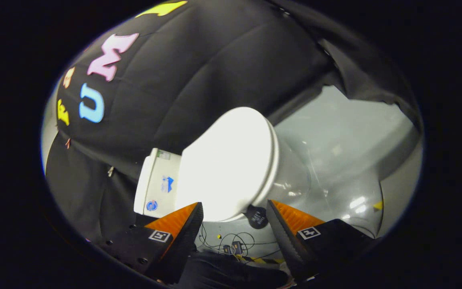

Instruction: Open the toilet lid.

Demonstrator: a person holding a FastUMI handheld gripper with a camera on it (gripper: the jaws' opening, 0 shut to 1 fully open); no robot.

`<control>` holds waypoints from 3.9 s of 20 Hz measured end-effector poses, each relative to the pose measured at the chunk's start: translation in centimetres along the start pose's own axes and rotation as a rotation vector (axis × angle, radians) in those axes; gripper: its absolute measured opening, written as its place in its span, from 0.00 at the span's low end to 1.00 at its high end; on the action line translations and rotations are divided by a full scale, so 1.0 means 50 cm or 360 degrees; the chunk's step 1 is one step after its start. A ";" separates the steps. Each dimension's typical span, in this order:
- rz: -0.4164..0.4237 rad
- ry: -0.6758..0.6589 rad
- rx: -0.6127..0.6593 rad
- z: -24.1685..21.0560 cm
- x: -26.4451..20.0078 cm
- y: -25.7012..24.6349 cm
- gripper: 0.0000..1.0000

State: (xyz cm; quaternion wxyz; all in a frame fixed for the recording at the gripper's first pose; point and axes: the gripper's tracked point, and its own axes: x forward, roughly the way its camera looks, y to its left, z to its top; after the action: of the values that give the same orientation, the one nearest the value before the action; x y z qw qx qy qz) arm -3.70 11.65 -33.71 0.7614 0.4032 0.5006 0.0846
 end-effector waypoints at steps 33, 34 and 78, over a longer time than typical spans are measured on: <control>0.0235 0.0201 -0.0123 -0.014 -0.038 0.125 0.05; 0.0253 0.0196 -0.0117 -0.011 -0.051 0.144 0.05; 0.0668 0.0177 -0.0867 -0.129 -0.095 0.785 0.05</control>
State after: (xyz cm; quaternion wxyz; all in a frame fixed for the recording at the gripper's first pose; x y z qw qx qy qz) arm -0.56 38.44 -4.11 0.7785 0.2741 0.4066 0.3917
